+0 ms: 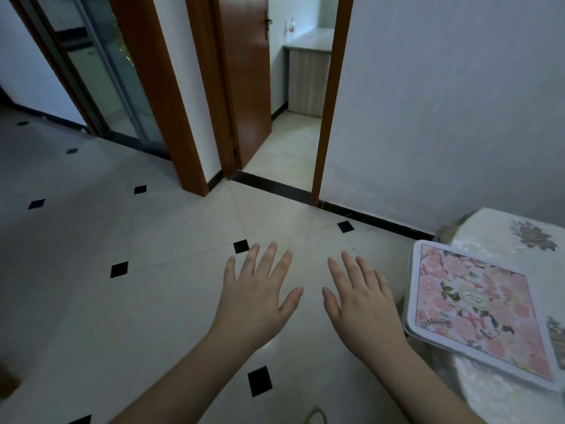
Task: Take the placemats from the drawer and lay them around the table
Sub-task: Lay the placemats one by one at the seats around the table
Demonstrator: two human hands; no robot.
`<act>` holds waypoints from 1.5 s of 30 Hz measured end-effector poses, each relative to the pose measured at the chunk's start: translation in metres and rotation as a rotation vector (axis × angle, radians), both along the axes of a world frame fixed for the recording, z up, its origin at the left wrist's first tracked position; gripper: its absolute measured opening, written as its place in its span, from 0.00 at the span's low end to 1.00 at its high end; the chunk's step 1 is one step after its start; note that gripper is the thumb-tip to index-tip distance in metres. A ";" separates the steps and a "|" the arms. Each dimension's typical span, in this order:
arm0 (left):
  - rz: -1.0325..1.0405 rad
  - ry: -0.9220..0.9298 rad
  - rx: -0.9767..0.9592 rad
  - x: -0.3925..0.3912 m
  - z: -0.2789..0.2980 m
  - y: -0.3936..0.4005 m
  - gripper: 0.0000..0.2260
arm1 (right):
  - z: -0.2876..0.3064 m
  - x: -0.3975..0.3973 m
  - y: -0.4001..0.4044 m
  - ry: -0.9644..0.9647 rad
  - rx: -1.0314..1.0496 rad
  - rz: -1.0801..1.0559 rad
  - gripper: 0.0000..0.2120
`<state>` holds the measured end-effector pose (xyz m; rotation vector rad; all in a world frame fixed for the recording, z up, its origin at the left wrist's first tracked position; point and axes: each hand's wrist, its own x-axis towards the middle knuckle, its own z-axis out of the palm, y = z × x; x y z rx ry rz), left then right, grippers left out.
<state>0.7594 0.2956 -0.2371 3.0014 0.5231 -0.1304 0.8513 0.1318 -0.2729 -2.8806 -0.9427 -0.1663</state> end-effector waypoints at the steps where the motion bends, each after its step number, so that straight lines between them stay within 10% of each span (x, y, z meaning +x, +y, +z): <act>1: -0.013 0.003 0.003 0.016 0.000 -0.002 0.40 | 0.001 0.015 -0.004 0.005 0.011 -0.013 0.28; 22: -0.404 0.028 0.079 0.271 -0.018 -0.038 0.33 | -0.007 0.199 -0.060 0.053 0.062 -0.365 0.26; 27: -0.512 -0.030 0.018 0.330 -0.025 -0.018 0.46 | -0.014 0.231 -0.041 0.052 0.028 -0.465 0.26; 45: -0.998 -0.145 -0.071 0.480 -0.039 0.002 0.26 | -0.021 0.288 0.012 0.010 0.029 -0.910 0.25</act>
